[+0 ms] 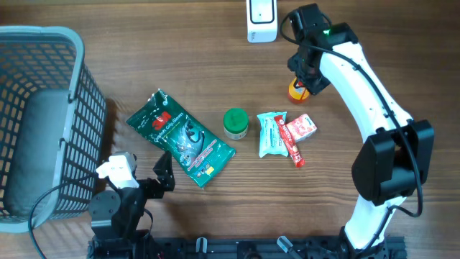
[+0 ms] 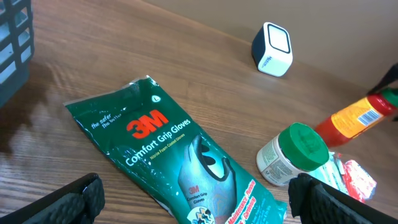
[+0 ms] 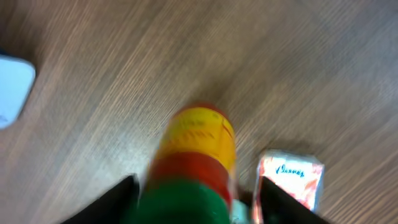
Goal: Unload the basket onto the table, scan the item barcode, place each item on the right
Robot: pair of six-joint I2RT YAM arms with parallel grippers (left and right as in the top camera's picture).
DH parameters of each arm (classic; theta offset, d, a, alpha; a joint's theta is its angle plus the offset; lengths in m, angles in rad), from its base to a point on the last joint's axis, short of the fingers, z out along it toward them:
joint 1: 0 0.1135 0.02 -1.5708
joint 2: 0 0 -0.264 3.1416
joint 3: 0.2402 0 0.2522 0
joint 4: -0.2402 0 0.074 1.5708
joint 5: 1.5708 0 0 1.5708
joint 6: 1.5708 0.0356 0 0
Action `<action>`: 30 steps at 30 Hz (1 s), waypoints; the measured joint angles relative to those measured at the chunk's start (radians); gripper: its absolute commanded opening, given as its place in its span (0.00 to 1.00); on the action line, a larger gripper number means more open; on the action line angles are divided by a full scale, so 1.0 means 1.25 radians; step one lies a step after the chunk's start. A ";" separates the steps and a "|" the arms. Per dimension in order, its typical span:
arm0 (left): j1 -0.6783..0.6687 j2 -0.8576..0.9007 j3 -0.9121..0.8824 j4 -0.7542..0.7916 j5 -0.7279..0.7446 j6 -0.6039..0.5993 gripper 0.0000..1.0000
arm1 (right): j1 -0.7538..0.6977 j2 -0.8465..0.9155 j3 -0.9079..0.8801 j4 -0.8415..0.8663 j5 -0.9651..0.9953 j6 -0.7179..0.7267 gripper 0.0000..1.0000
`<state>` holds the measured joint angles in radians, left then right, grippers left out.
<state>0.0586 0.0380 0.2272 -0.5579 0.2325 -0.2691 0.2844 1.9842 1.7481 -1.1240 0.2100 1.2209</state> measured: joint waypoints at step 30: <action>0.000 0.000 0.000 0.000 0.000 0.000 1.00 | -0.268 -0.078 0.072 -0.078 -0.237 0.033 1.00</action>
<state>0.0586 0.0380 0.2272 -0.5583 0.2325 -0.2691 -0.0505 1.8862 1.8378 -1.2217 -0.0868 1.2621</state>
